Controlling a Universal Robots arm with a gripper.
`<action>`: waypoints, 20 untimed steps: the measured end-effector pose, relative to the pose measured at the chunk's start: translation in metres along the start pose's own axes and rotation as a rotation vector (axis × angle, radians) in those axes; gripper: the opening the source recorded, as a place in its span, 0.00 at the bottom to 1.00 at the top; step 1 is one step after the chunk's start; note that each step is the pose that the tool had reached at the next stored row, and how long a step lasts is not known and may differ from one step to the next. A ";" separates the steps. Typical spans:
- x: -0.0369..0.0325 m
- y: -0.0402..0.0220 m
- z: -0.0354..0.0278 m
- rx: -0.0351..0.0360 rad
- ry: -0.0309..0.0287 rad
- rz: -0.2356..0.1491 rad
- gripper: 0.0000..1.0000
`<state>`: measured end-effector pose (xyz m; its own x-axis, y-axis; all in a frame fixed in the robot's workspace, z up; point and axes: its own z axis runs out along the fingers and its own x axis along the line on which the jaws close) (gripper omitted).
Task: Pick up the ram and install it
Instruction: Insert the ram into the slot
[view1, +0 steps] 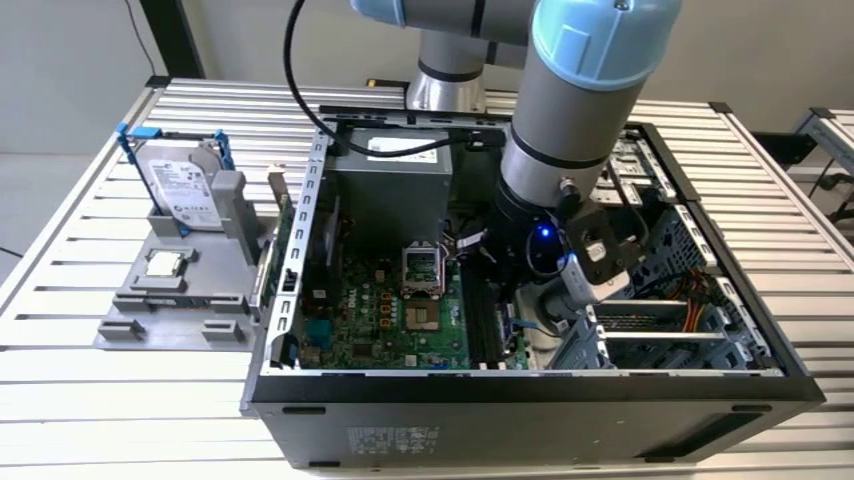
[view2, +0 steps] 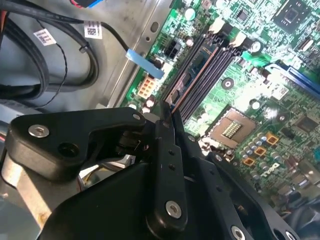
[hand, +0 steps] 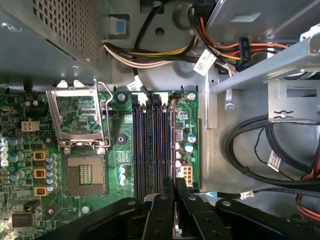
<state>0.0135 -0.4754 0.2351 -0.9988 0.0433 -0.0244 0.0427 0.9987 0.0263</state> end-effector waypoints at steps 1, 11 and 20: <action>0.0001 -0.0005 0.0002 0.0002 0.0000 -0.001 0.00; 0.0024 -0.0022 0.0050 0.0032 0.0001 -0.009 0.00; 0.0029 -0.0028 0.0112 0.0033 0.0004 -0.022 0.00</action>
<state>0.0108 -0.4778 0.2237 -0.9995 0.0211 -0.0245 0.0205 0.9995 0.0225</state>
